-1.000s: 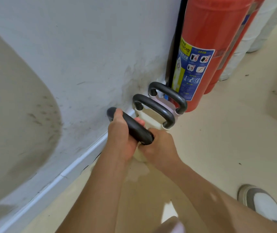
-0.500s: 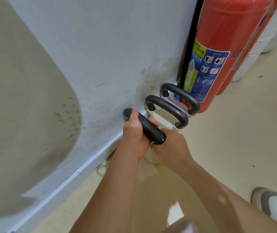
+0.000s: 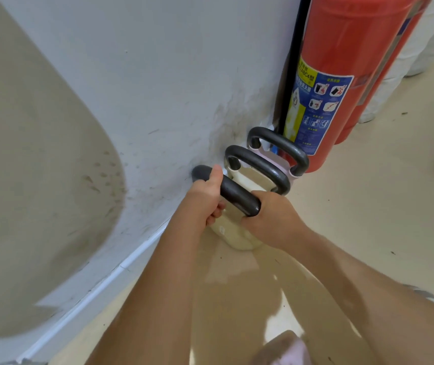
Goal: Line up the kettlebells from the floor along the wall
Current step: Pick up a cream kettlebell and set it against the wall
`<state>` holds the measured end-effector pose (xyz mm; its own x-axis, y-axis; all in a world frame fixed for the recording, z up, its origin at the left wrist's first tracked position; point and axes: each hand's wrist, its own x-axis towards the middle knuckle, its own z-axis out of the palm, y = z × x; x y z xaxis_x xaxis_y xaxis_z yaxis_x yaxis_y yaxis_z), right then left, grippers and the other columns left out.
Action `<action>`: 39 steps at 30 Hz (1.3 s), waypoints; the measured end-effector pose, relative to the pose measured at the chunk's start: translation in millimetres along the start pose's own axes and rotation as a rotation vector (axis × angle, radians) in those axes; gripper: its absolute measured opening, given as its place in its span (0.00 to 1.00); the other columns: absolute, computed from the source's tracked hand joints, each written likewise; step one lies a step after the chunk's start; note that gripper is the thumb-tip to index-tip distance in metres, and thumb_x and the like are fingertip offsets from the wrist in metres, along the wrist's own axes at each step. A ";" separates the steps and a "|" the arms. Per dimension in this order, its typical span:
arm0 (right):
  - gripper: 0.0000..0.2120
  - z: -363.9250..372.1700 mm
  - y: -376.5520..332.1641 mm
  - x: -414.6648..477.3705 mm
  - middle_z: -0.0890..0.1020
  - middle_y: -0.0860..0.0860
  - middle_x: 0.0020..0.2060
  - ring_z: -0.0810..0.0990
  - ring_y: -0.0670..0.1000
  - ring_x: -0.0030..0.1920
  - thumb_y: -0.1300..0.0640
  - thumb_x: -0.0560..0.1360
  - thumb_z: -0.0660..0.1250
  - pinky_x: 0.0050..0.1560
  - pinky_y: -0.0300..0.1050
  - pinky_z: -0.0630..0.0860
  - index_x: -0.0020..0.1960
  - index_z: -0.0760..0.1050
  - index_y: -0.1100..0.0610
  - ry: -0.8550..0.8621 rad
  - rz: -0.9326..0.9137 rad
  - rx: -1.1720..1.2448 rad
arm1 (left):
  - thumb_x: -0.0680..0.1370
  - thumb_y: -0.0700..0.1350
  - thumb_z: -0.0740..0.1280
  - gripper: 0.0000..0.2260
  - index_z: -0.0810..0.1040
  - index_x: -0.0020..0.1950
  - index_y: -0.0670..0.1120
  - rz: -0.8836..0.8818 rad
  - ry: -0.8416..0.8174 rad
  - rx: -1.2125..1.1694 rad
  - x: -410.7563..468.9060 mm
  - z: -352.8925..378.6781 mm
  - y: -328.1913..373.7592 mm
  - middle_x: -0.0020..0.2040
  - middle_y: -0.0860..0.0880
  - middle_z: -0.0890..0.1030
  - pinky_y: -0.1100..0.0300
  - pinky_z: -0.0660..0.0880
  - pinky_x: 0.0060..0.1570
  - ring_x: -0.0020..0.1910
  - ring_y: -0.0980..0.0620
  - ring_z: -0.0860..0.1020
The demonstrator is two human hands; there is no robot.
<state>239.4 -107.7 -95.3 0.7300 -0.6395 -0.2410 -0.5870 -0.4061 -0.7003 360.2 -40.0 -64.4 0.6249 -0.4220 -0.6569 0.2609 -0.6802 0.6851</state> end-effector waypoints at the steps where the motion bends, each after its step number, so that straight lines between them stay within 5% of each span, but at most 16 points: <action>1: 0.03 -1.1 -0.1 0.9 0.75 0.47 0.30 0.77 0.53 0.34 0.59 0.68 0.67 0.36 0.44 0.71 0.40 0.73 0.53 -0.008 -0.007 -0.004 | 0.79 0.63 0.52 0.28 0.71 0.63 0.41 -0.004 -0.010 0.008 -0.8 -0.4 2.1 0.30 0.47 0.72 0.66 0.59 0.22 0.22 0.54 0.65; 6: 0.08 -3.9 3.3 4.1 0.74 0.46 0.29 0.75 0.49 0.31 0.59 0.68 0.68 0.32 0.40 0.68 0.36 0.69 0.50 -0.055 -0.033 0.003 | 0.80 0.63 0.54 0.25 0.72 0.45 0.42 -0.059 -0.094 -0.124 -3.8 -0.2 2.6 0.27 0.47 0.72 0.65 0.63 0.21 0.23 0.54 0.67; 13: 0.11 -14.5 3.1 5.0 0.75 0.47 0.30 0.74 0.49 0.29 0.52 0.68 0.73 0.36 0.45 0.72 0.39 0.70 0.52 -0.275 -0.070 0.079 | 0.79 0.56 0.65 0.17 0.74 0.47 0.40 0.015 -0.057 -0.286 -15.1 -5.9 -1.6 0.23 0.47 0.76 0.60 0.80 0.29 0.27 0.50 0.76; 15: 0.11 -30.4 -8.0 5.7 0.79 0.48 0.35 0.78 0.49 0.35 0.47 0.69 0.72 0.39 0.46 0.75 0.43 0.73 0.51 -0.328 -0.109 -0.068 | 0.77 0.56 0.66 0.19 0.76 0.49 0.40 0.137 0.122 -0.025 -14.8 -4.0 -5.0 0.33 0.45 0.79 0.52 0.81 0.41 0.35 0.46 0.80; 17: 0.13 -49.6 -25.4 9.3 0.83 0.48 0.44 0.80 0.50 0.48 0.46 0.71 0.69 0.50 0.49 0.78 0.53 0.77 0.50 -0.244 -0.180 -0.305 | 0.76 0.57 0.67 0.20 0.74 0.59 0.43 0.340 0.410 0.402 -17.9 -2.4 -8.5 0.49 0.45 0.77 0.56 0.73 0.47 0.49 0.46 0.76; 19: 0.14 -56.6 -38.9 13.6 0.84 0.48 0.45 0.79 0.50 0.50 0.47 0.73 0.67 0.55 0.50 0.77 0.56 0.79 0.50 -0.111 -0.264 -0.388 | 0.74 0.55 0.69 0.20 0.74 0.63 0.49 0.556 0.509 0.602 -24.4 -1.2 -9.0 0.58 0.47 0.73 0.60 0.65 0.50 0.58 0.47 0.71; 22: 0.08 -36.6 -39.7 13.8 0.74 0.50 0.32 0.75 0.54 0.38 0.53 0.72 0.63 0.37 0.45 0.72 0.43 0.74 0.57 -0.056 -0.344 -0.484 | 0.74 0.52 0.69 0.13 0.80 0.57 0.52 0.712 0.355 0.668 -26.0 2.9 -16.4 0.59 0.50 0.75 0.66 0.61 0.51 0.62 0.47 0.69; 24: 0.05 -29.0 -35.3 10.4 0.69 0.48 0.29 0.73 0.54 0.36 0.54 0.73 0.63 0.29 0.42 0.63 0.43 0.74 0.56 -0.085 -0.305 -0.493 | 0.73 0.51 0.71 0.16 0.80 0.60 0.50 0.793 0.337 0.699 -26.3 1.3 -24.4 0.60 0.49 0.77 0.66 0.61 0.51 0.61 0.45 0.71; 30: 0.13 -19.2 -22.0 1.5 0.82 0.54 0.41 0.80 0.56 0.44 0.53 0.72 0.70 0.45 0.50 0.75 0.54 0.80 0.57 0.026 -0.266 -0.173 | 0.76 0.43 0.66 0.21 0.73 0.69 0.48 0.818 0.259 0.843 -28.7 -4.9 -29.4 0.67 0.44 0.73 0.55 0.70 0.53 0.61 0.45 0.73; 34: 0.16 -10.5 -14.4 -20.9 0.84 0.53 0.49 0.81 0.53 0.51 0.59 0.73 0.70 0.57 0.46 0.75 0.61 0.79 0.57 0.077 -0.163 0.311 | 0.72 0.30 0.62 0.29 0.69 0.73 0.45 0.865 0.327 0.936 -67.2 8.3 -53.3 0.67 0.39 0.76 0.47 0.79 0.42 0.46 0.36 0.81; 37: 0.18 -10.3 -12.7 -20.8 0.81 0.51 0.47 0.79 0.51 0.49 0.60 0.75 0.66 0.53 0.44 0.75 0.64 0.76 0.55 0.032 -0.120 0.283 | 0.76 0.32 0.60 0.31 0.60 0.77 0.51 0.746 0.210 0.926 -100.6 15.0 -77.2 0.59 0.44 0.80 0.46 0.78 0.46 0.47 0.42 0.81; 39: 0.18 -5.4 -8.7 -28.1 0.76 0.49 0.41 0.76 0.52 0.44 0.64 0.74 0.63 0.44 0.45 0.73 0.63 0.73 0.56 0.026 -0.129 0.216 | 0.77 0.36 0.60 0.22 0.71 0.70 0.51 0.742 0.173 0.927 -113.1 16.1 -93.3 0.58 0.47 0.80 0.47 0.76 0.51 0.52 0.44 0.79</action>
<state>222.0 -89.7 -78.8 0.7829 -0.6094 -0.1252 -0.3995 -0.3382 -0.8521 253.3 61.6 -59.1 0.5078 -0.8559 -0.0982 -0.7893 -0.5079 0.3450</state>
